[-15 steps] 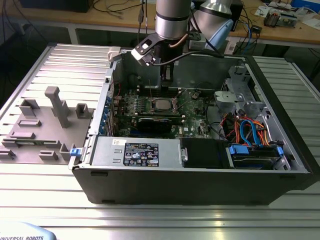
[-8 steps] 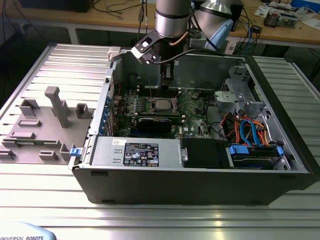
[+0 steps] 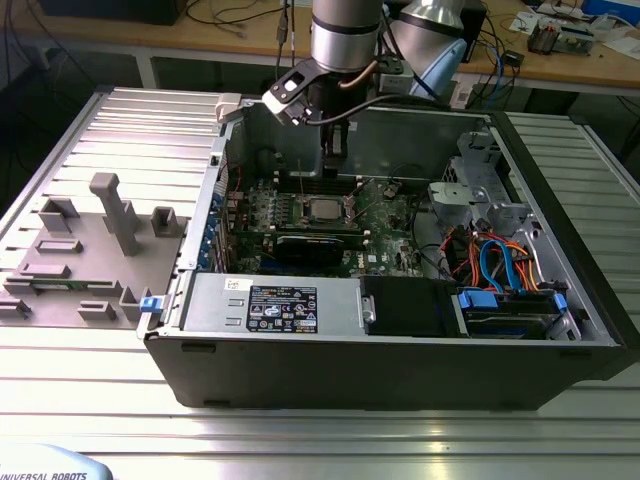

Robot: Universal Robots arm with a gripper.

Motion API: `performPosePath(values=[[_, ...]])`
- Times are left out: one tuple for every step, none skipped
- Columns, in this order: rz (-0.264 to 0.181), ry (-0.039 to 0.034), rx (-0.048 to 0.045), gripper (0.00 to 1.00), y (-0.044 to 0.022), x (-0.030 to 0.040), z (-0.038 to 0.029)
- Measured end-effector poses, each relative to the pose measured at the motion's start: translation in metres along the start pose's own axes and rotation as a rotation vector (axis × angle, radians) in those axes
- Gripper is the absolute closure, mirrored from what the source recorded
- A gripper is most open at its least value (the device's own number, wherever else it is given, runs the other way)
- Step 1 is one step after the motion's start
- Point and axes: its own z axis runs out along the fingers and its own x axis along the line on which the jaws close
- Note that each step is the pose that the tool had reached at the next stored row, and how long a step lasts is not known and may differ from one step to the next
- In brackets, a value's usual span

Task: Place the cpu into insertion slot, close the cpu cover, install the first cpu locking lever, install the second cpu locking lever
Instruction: 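Close the cpu cover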

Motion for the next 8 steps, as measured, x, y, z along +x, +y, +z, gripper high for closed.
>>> performPosePath(values=[[0.000, 0.0000, 0.0000, 0.89, 0.0000, 0.0000, -0.0007], [0.000, 0.0000, 0.0000, 0.89, 0.0000, 0.0000, -0.0019], [0.000, 0.0000, 0.0000, 0.89, 0.0000, 0.0000, -0.0037], [0.000, 0.0000, 0.0000, 0.89, 0.0001, 0.0000, -0.0063], [0.000, 0.0001, 0.0000, 0.89, 0.0000, 0.0000, -0.0073], [0.000, 0.0001, 0.0000, 0.89, 0.0001, 0.0000, -0.0084], [0.000, 0.0000, -0.0001, 0.89, 0.0001, 0.0000, -0.0097], [0.000, 0.0000, 0.0000, 0.89, 0.0001, 0.0001, -0.0110]])
